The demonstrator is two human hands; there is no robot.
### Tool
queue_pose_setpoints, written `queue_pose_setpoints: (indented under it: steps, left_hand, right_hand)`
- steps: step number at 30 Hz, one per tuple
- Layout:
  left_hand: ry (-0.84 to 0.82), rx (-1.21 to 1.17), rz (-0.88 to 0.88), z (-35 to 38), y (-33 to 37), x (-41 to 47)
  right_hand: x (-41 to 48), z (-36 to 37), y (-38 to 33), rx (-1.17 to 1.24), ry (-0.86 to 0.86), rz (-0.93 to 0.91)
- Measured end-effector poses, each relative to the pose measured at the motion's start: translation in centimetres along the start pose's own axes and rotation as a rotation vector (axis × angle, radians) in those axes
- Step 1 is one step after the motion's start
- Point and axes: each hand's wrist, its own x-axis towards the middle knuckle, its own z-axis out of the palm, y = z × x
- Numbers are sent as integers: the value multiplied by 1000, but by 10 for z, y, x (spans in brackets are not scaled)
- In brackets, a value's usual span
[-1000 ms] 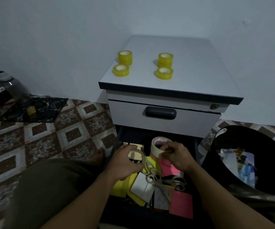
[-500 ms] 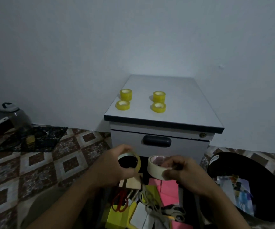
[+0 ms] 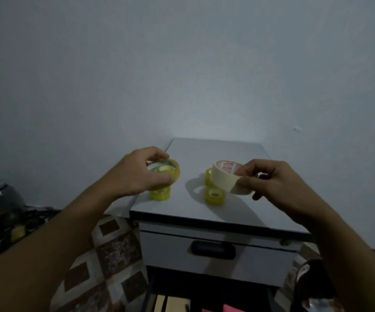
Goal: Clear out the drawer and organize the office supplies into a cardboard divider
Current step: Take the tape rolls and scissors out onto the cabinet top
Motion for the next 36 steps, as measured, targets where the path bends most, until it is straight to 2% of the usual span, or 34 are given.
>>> queue_pose_setpoints:
  steps: [6, 10, 14, 21, 36]
  left_hand:
    - [4, -11, -78, 9, -18, 94]
    - [-57, 17, -150, 33, -41, 147]
    - [-119, 46, -190, 54, -60, 181]
    - [-202, 52, -187, 69, -74, 193]
    - [-244, 95, -176, 72, -65, 186]
  right_hand:
    - [95, 2, 26, -5, 139, 11]
    - [152, 13, 50, -130, 116, 28]
    - [188, 25, 73, -214, 21, 69]
    - [196, 44, 95, -281, -124, 106]
    - [188, 46, 94, -208, -173, 118]
